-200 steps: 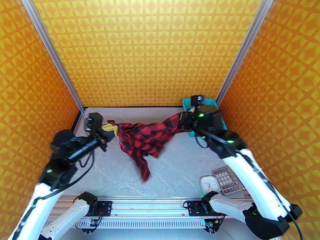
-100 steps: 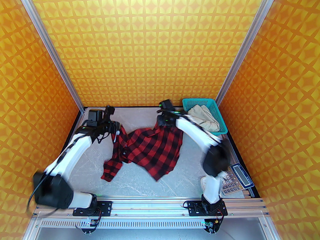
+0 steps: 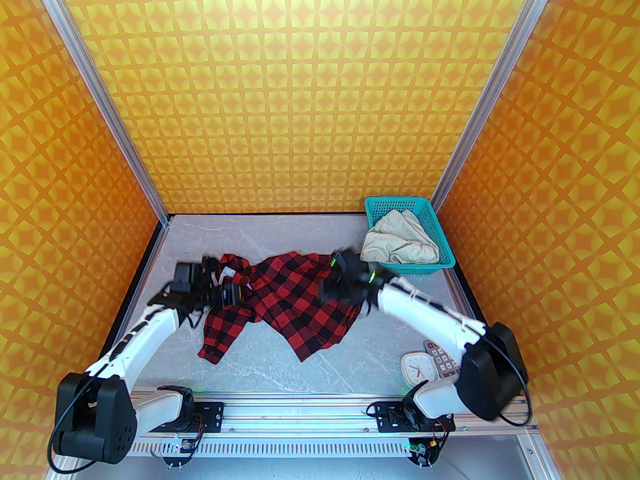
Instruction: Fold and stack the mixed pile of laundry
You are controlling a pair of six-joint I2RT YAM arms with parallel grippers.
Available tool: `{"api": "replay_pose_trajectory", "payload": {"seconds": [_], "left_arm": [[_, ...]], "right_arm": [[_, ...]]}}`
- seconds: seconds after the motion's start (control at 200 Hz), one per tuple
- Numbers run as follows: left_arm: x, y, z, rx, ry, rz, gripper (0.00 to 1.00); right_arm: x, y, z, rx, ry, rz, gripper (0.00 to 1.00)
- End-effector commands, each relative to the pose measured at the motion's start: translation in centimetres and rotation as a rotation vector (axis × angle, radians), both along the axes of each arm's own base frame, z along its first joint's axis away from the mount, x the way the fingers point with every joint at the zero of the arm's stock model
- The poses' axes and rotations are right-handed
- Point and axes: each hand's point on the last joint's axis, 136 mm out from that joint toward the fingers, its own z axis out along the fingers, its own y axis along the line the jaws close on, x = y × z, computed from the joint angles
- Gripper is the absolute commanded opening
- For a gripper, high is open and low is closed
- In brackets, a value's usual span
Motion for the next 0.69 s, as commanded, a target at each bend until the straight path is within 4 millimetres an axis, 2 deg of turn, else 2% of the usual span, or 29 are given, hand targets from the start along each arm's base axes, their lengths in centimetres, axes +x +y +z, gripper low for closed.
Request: {"api": "replay_pose_trajectory", "payload": {"seconds": [0.0,0.13,0.175,0.25,0.34,0.385,0.46,0.55,0.62,0.69], "left_arm": [[0.5,0.7,-0.1,-0.019,0.004,0.078,0.84],[1.4,0.5,-1.1,-0.061,0.018,0.12,0.87],[1.8,0.3,-1.7,-0.074,0.03,0.125,0.86],[2.4,0.0,-2.8,-0.1,0.044,0.139,0.82],[3.0,0.3,-4.0,-0.116,0.054,0.176,0.69],[3.2,0.5,-4.4,-0.12,0.052,0.187,0.57],[3.9,0.7,-4.0,-0.126,0.021,0.194,0.32],[4.8,0.6,-1.8,-0.141,-0.084,0.185,0.12],[5.2,0.7,0.7,-0.143,-0.172,0.174,0.0],[5.2,0.9,3.6,-0.136,-0.26,0.156,0.0]], "right_arm": [[-3.8,3.5,-3.1,0.044,0.109,0.033,0.66],[-6.5,7.1,-5.9,-0.011,0.15,0.134,0.67],[-6.6,7.5,-6.9,-0.03,0.158,0.142,0.66],[-6.6,7.2,-9.1,-0.087,0.173,0.14,0.61],[-6.2,6.1,-10.5,-0.167,0.167,0.139,0.49],[-6.1,5.6,-10.6,-0.194,0.157,0.138,0.4],[-5.5,4.7,-9.7,-0.233,0.112,0.136,0.24],[-4.4,4.0,-7.9,-0.252,0.052,0.132,0.1],[-3.4,3.7,-5.6,-0.237,0.01,0.128,0.01],[-2.1,3.3,-2.7,-0.212,-0.052,0.112,0.0]]}}
